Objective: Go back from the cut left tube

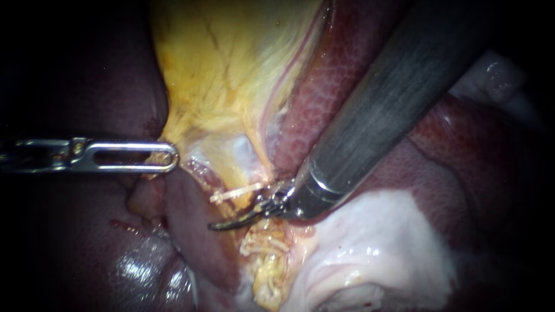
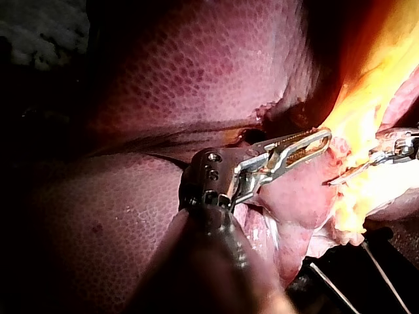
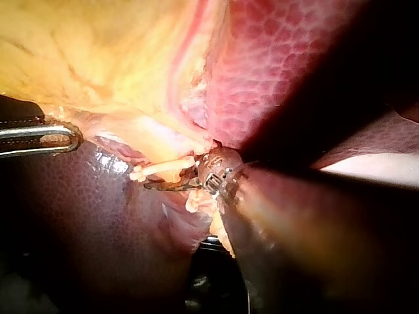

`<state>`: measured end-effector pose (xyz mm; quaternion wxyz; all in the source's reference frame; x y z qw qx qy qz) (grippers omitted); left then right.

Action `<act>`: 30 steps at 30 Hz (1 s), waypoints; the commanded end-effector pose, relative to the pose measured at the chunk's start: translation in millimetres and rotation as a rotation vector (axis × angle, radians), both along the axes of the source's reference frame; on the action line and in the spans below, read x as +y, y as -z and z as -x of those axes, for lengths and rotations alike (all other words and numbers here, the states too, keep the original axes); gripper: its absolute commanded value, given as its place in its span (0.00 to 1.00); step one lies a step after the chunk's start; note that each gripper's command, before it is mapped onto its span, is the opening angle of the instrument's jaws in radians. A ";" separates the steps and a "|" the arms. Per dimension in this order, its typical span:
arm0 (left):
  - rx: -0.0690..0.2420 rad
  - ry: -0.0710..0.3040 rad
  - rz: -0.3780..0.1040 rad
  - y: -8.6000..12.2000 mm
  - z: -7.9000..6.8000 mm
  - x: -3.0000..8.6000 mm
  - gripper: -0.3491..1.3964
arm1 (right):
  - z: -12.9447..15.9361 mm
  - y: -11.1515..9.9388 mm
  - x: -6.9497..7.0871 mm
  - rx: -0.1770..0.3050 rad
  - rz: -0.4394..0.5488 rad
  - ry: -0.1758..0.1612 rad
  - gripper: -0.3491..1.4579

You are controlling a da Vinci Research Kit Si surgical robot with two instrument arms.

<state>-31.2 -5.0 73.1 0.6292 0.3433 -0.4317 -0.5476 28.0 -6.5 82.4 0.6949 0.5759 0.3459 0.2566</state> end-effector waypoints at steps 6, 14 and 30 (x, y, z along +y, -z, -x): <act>0.000 0.000 0.000 0.0 0.0 0.0 0.00 | 0.3 0.4 0.1 0.002 -0.001 0.002 0.00; 0.000 0.000 0.000 -0.1 0.0 0.0 0.00 | 0.7 0.8 -0.1 0.004 -0.001 0.005 0.05; 0.000 -0.001 0.000 -0.2 -0.1 0.1 0.00 | 1.5 1.3 -0.4 0.060 0.121 -0.079 0.88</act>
